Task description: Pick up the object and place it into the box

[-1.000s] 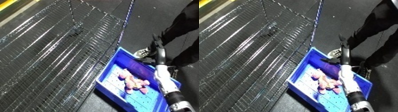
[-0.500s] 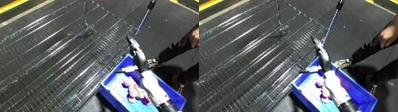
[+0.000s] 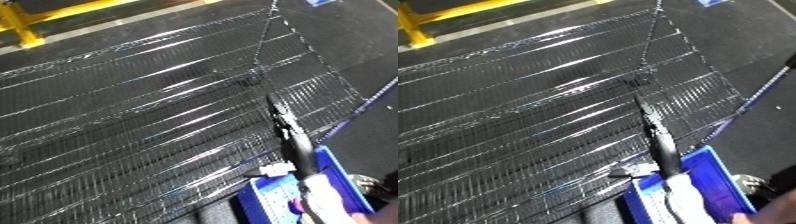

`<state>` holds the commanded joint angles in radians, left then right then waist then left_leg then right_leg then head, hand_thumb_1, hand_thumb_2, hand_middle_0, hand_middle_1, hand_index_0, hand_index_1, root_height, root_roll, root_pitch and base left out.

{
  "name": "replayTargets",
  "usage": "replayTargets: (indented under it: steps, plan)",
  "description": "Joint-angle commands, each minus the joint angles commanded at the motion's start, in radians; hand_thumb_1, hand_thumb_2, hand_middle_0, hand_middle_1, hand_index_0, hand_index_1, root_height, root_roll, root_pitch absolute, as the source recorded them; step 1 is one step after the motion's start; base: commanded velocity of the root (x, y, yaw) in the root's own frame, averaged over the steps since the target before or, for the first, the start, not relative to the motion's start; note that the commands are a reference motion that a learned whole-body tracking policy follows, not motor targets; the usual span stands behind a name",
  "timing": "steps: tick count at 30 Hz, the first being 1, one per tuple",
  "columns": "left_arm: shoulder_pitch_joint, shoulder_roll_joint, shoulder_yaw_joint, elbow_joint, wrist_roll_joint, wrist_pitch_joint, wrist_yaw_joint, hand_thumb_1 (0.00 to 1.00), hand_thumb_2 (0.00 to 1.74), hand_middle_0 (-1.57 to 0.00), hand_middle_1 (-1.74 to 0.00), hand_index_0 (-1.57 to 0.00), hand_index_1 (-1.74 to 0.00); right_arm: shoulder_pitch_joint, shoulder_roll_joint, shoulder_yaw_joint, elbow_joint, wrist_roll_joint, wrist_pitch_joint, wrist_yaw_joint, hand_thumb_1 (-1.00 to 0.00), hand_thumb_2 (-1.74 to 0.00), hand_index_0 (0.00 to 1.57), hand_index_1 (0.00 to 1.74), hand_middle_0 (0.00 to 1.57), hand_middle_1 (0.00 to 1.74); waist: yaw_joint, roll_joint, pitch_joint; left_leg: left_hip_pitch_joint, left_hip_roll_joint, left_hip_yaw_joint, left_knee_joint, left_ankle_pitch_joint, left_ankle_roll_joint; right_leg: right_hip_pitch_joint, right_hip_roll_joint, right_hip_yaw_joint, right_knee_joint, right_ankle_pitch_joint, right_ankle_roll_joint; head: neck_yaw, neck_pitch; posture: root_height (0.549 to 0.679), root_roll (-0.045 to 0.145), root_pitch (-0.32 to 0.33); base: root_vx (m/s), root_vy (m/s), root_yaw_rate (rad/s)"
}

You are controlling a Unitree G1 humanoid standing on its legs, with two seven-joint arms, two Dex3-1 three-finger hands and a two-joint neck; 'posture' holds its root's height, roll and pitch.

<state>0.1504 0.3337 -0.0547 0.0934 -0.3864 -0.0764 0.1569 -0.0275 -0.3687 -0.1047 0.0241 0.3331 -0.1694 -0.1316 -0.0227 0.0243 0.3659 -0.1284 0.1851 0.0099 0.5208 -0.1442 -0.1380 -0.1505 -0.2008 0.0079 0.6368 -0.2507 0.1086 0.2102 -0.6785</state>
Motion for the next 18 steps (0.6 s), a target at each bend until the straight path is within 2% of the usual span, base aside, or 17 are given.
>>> replayTargets:
  steps: [6, 10, 18]
  plan:
    - [-0.018, 0.005, -0.002, -0.007, 0.001, 0.0, 0.011, 1.0, 1.74, -1.57, -1.74, -1.57, -1.74, -0.029, 0.009, 0.053, -0.008, -0.003, 0.003, 0.007, 0.0, 0.0, 0.0, 0.0, 0.0, 0.0, 0.03, -0.011, 0.006, -0.013, -0.008, -0.016, 0.008, 0.001, 0.0022, -0.001, -0.0039, -0.012, 0.008, -0.001, -0.0008, -0.116, 0.013, 0.649, 0.051, -0.182, 0.002, 0.01, 0.098]
    - [-0.023, 0.01, 0.006, -0.013, 0.001, -0.002, 0.017, 1.0, 1.74, -1.57, -1.74, -1.57, -1.74, -0.042, 0.013, 0.079, -0.009, -0.014, 0.003, 0.006, 0.0, 0.0, 0.0, 0.0, 0.0, 0.0, 0.048, -0.015, 0.011, -0.016, -0.012, -0.024, 0.007, 0.0, 0.0033, -0.001, -0.0075, -0.02, 0.008, 0.0, 0.0015, -0.192, 0.013, 0.649, 0.049, -0.179, 0.008, 0.016, 0.064]
    - [-0.007, 0.004, 0.026, -0.018, 0.007, 0.0, 0.015, 1.0, 1.74, -1.57, -1.74, -1.57, -1.74, -0.026, 0.024, 0.101, -0.008, -0.023, 0.007, 0.022, 0.0, 0.0, 0.0, 0.0, 0.0, 0.0, 0.063, -0.025, 0.018, -0.015, -0.014, -0.027, 0.003, -0.001, 0.005, 0.0, -0.0088, -0.026, 0.005, 0.001, 0.0056, -0.221, 0.027, 0.649, 0.047, -0.176, 0.004, 0.021, 0.007]
